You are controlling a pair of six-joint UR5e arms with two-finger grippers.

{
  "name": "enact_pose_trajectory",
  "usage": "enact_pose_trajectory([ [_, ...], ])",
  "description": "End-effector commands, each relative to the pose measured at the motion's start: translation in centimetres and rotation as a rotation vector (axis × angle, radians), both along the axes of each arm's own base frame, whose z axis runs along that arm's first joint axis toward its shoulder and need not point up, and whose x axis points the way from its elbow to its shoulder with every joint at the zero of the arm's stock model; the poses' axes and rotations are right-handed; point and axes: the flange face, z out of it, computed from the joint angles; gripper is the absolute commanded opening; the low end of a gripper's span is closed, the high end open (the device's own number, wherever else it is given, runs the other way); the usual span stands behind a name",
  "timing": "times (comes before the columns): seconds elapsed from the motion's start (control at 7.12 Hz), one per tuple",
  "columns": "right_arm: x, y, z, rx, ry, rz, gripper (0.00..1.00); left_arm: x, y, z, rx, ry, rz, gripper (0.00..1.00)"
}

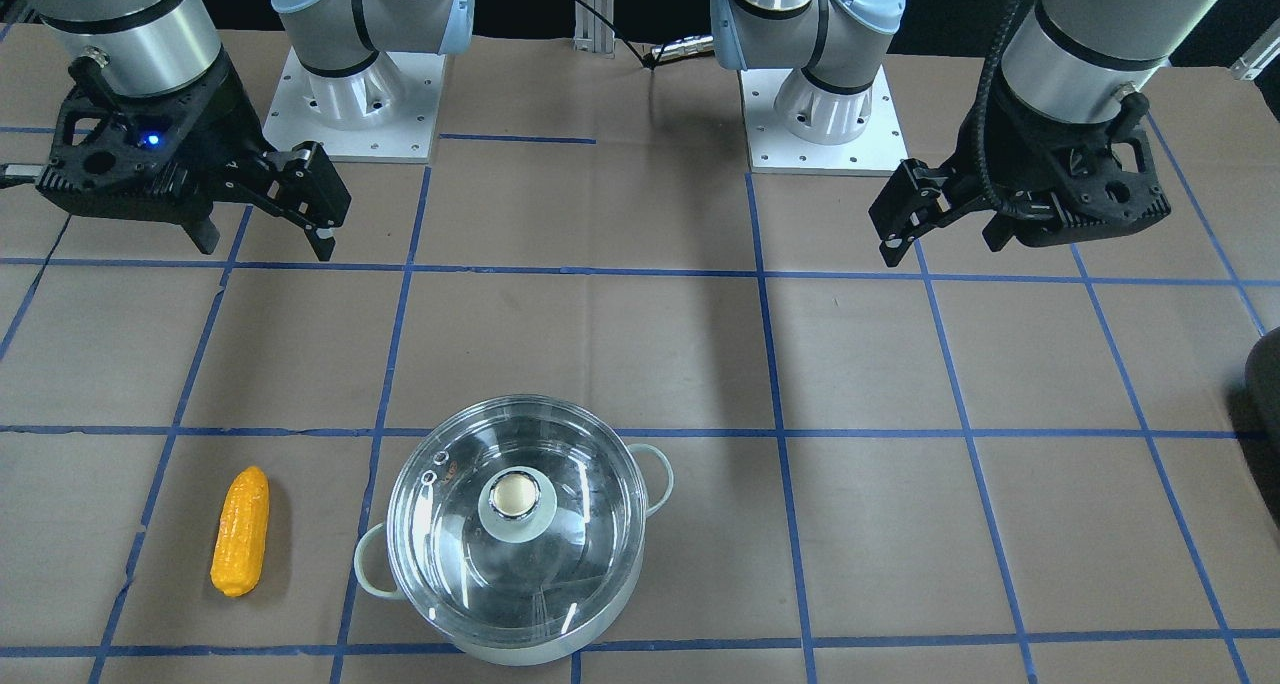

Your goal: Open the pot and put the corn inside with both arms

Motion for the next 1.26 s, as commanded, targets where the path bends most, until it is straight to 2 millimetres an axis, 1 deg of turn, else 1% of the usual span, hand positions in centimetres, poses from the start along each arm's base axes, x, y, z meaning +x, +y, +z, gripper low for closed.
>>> enact_pose_trajectory([
  [0.0, 0.0, -0.2, -0.2, 0.004, -0.002, 0.01, 1.0, 0.0, 0.0, 0.0, 0.0, 0.001, 0.0, 1.0],
  [0.14, 0.0, -0.2, -0.1, 0.001, -0.001, 0.014, 1.0, -0.3, -0.3, 0.1, -0.002, 0.0, 0.007, 1.0],
  [0.28, -0.4, -0.5, 0.3, -0.006, -0.001, 0.011, 1.0, -1.0, -0.7, -0.6, 0.008, 0.012, 0.007, 1.0],
  [0.42, -0.5, -0.5, -0.9, 0.029, -0.002, 0.007, 1.0, -2.6, -1.2, -0.4, -0.015, 0.015, 0.004, 1.0],
  [0.56, -1.3, -1.0, -1.2, 0.031, 0.002, -0.007, 1.0, -6.8, -1.3, -0.9, -0.045, 0.018, -0.011, 1.0],
  [0.7, -1.8, -1.1, -1.8, 0.043, 0.008, -0.014, 1.0, -12.2, -2.5, -2.7, -0.09, 0.025, -0.01, 1.0],
  [0.84, -2.6, -2.5, -5.3, 0.107, 0.051, -0.019, 1.0, -17.8, -4.4, -5.6, -0.121, 0.04, 0.011, 1.0],
  [0.98, -3.5, -4.3, -8.6, 0.147, 0.067, -0.032, 1.0, -22.1, -7.3, -8.7, -0.134, 0.055, 0.051, 1.0],
  [1.12, -4.2, -7.3, -11.9, 0.107, 0.071, -0.019, 1.0, -26.0, -9.4, -10.2, -0.138, 0.072, 0.096, 1.0],
])
